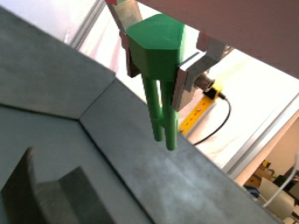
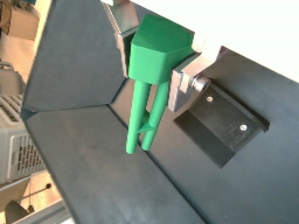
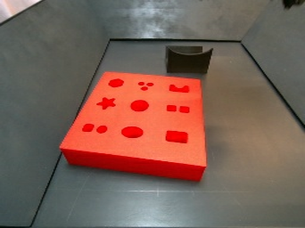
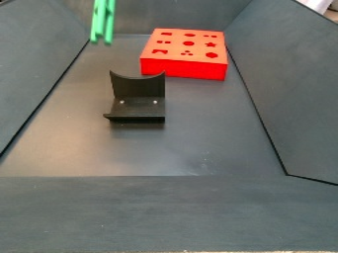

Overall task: Pick up the 3 prong object. Move up. Place the 3 prong object on the fixture. Regrasp the 3 prong object. Move to above the board. Insert the 3 prong object.
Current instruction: Move to above the board.

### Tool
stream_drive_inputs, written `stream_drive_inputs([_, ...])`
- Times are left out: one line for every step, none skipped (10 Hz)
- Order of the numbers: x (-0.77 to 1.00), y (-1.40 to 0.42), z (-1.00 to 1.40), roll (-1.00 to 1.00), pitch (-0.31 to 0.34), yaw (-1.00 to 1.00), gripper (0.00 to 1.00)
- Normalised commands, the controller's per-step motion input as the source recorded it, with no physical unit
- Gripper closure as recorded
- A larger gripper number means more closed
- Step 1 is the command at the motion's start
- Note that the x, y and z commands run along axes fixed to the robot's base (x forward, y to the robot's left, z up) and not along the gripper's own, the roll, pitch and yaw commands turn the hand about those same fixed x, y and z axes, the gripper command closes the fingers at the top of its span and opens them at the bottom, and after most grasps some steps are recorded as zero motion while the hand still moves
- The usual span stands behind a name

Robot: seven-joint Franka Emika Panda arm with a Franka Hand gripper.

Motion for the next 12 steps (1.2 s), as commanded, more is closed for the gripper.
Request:
stream_drive_inputs([0.03, -0.01, 0.38, -0.04, 0.139, 0.06, 1.00])
stream_drive_inputs([-0.79, -1.00, 0.36, -1.00, -0.036, -0.15, 1.00])
stream_drive_inputs([-0.79, -1.00, 0.34, -1.00, -0.044, -0.15, 1.00])
stream_drive_inputs([-0.86, -1.00, 0.36, -1.00, -0.067, -0.15, 1.00])
stream_drive_inputs([-0.89, -1.00, 0.35, -1.00, -0.076, -0.15, 1.00])
stream_drive_inputs([-0.93, -1.00, 0.37, -1.00, -0.085, -0.16, 1.00])
stream_drive_inputs([-0.96, -1.00, 0.38, -1.00, -0.086, -0.16, 1.00])
stream_drive_inputs([-1.00, -0.96, 0.37, -1.00, -0.089, -0.16, 1.00])
stream_drive_inputs([-1.00, -0.93, 0.37, -1.00, -0.088, -0.16, 1.00])
stream_drive_inputs([-0.56, -0.39, 0.19, -1.00, -0.109, -0.16, 1.00])
stream_drive_inputs([-0.32, -0.12, 0.08, -1.00, -0.106, -0.16, 1.00])
stream_drive_inputs([-0.20, -0.03, 0.03, -1.00, -0.094, -0.16, 1.00])
